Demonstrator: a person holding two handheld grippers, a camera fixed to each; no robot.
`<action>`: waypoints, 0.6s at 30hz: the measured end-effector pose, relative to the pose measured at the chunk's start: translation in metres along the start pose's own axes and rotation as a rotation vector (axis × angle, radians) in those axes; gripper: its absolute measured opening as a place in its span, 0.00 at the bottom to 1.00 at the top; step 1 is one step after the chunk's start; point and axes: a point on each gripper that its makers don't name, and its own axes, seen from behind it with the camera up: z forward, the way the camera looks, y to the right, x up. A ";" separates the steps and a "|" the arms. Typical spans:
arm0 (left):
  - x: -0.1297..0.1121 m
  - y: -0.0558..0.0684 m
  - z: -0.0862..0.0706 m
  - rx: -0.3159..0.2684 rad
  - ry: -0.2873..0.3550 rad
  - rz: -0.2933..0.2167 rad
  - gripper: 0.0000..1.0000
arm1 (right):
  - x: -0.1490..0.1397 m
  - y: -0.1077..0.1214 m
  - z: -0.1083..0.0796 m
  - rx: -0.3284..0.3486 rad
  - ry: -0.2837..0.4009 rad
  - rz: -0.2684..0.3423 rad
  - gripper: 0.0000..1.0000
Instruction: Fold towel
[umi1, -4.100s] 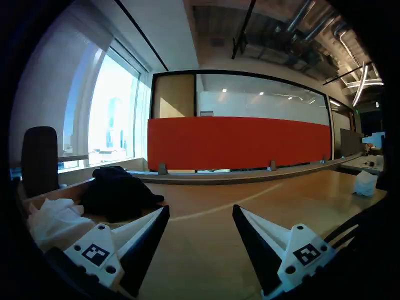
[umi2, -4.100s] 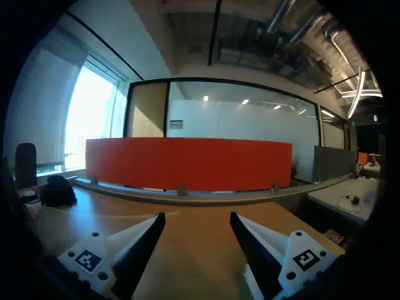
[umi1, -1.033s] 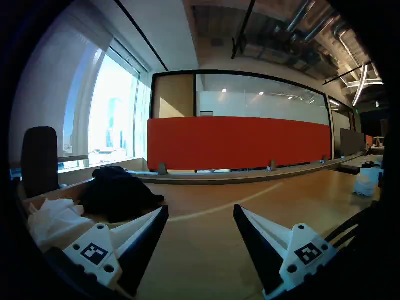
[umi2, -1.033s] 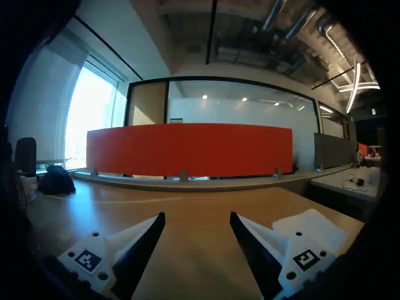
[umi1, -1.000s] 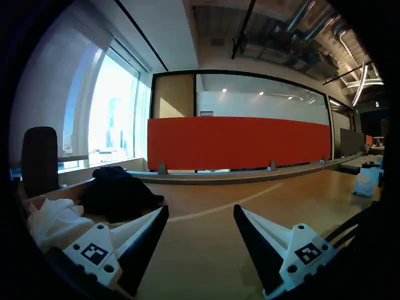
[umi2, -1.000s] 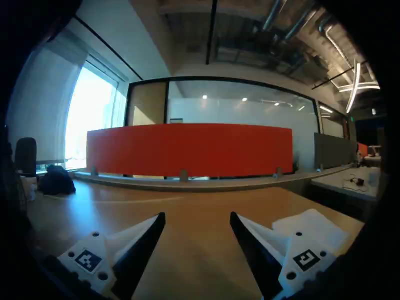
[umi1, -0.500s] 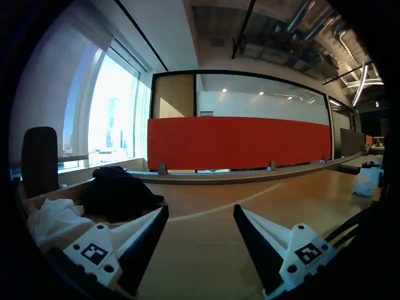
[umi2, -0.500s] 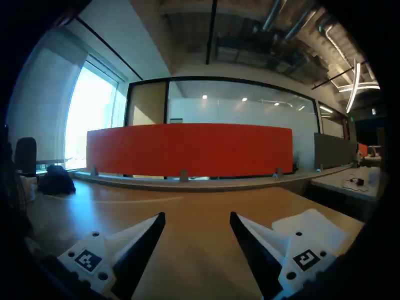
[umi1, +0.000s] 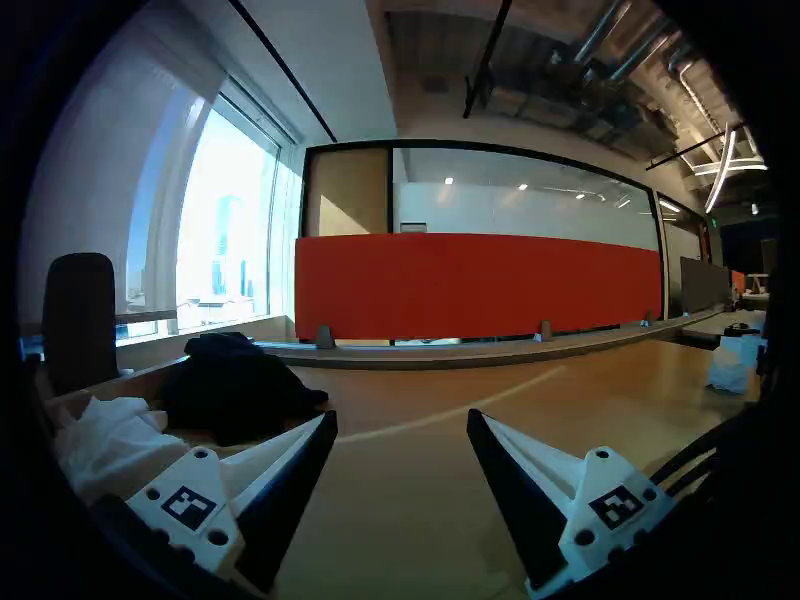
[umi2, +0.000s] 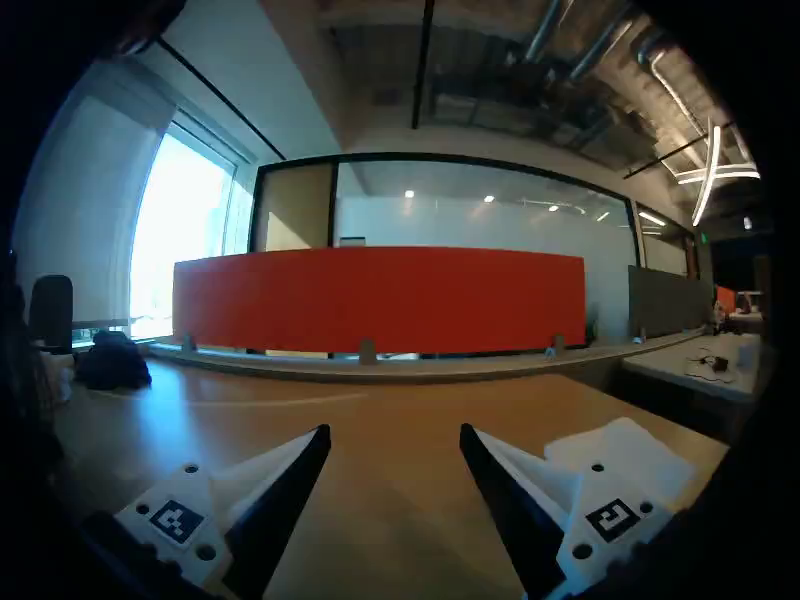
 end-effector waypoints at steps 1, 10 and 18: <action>0.000 0.000 0.000 0.000 0.000 0.000 0.96 | 0.000 0.000 0.000 0.000 0.000 0.000 1.00; -0.001 0.000 0.001 0.000 0.000 -0.002 0.96 | 0.000 0.000 0.000 0.000 0.000 0.000 1.00; -0.002 0.000 0.001 0.000 0.000 -0.002 0.96 | 0.000 0.000 0.000 0.000 0.000 0.000 1.00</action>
